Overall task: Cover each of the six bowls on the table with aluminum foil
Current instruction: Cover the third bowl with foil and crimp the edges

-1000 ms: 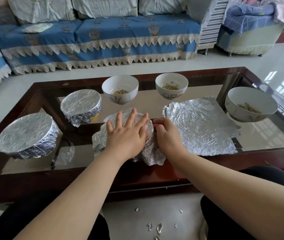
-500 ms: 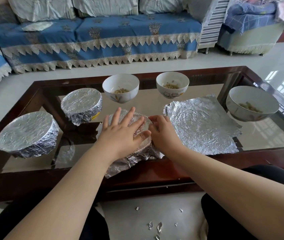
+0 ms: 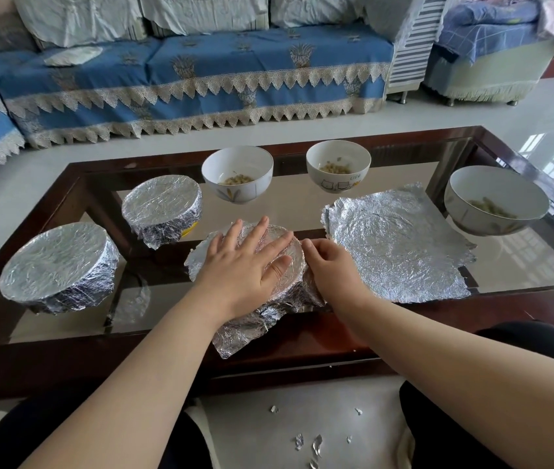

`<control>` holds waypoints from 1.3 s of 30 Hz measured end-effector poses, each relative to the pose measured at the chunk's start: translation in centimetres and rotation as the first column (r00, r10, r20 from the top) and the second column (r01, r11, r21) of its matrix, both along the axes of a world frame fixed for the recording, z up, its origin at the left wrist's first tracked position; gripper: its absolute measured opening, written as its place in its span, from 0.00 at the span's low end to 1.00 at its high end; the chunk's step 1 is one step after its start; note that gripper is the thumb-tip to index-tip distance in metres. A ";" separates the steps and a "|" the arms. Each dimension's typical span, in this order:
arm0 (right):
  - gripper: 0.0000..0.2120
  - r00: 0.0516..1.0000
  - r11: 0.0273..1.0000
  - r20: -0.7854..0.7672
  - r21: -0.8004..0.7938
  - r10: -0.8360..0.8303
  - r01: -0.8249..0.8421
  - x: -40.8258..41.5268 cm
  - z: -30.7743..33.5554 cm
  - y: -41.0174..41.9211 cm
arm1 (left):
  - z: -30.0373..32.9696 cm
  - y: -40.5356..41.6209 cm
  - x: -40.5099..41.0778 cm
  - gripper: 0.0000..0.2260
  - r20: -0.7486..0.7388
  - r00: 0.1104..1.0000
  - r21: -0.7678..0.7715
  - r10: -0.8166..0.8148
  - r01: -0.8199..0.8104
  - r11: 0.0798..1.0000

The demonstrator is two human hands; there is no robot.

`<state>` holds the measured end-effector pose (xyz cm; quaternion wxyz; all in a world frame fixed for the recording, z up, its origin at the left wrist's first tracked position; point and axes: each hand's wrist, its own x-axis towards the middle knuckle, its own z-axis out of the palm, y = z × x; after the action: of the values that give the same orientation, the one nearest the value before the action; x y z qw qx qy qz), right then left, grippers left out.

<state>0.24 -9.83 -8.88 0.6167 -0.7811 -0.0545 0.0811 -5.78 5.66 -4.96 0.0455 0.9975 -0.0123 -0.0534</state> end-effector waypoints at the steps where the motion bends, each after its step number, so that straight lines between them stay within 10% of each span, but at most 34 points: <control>1: 0.13 1.000 1.000 -0.007 0.001 -0.007 0.007 0.0 -0.1 0.0 | -0.1 0.0 0.0 0.28 0.002 1.000 -0.001 -0.001 0.001 1.000; 27: 0.06 0.989 0.977 -0.146 0.210 0.002 0.029 1.8 -1.4 1.5 | -0.5 0.0 0.0 0.32 0.093 0.996 0.015 -0.011 0.010 1.000; 39: 0.14 0.996 0.979 0.052 -0.192 0.079 -0.068 2.3 0.0 0.9 | -0.2 -0.1 0.0 0.26 0.066 0.998 0.004 0.015 -0.016 1.000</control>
<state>2.57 -8.96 -8.86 0.5342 -0.8358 -0.0936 0.0855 -5.78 5.56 -5.12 0.0435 0.9988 -0.0059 -0.0202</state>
